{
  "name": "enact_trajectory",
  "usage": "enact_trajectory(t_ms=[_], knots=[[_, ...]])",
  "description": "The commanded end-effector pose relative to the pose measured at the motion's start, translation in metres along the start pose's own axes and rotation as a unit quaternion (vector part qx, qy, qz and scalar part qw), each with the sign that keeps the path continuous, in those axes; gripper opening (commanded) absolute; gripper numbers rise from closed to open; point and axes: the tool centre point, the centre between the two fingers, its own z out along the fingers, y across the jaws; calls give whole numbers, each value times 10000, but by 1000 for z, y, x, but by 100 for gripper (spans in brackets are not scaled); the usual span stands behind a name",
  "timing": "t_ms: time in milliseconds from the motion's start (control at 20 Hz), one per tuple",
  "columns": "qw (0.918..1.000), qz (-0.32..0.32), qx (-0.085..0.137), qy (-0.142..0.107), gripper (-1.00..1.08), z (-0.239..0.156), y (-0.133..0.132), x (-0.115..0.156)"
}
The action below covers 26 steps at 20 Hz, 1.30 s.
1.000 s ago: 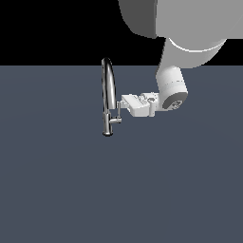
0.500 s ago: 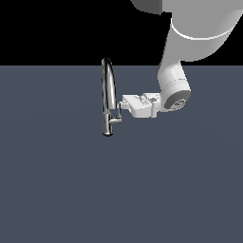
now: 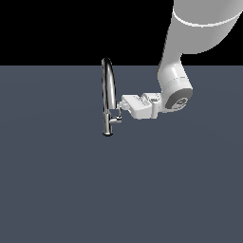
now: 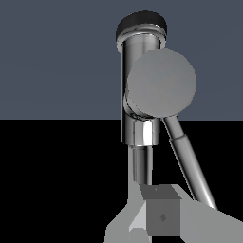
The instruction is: Turn on the faucet by rotating a designated handle.
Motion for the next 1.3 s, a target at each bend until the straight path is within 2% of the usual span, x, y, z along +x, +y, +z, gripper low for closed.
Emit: enact_trajectory(t_ms=[0,750,800,850,1250], knots=[[10000,1,2,0,-100,0,0,0],[10000,6,22,12,-100,-6,47,22],[10000,6,22,12,-100,-6,47,22],[9999,-111,-15,14,-100,1,35,11],[10000,-7,20,14,-100,-6,59,68]])
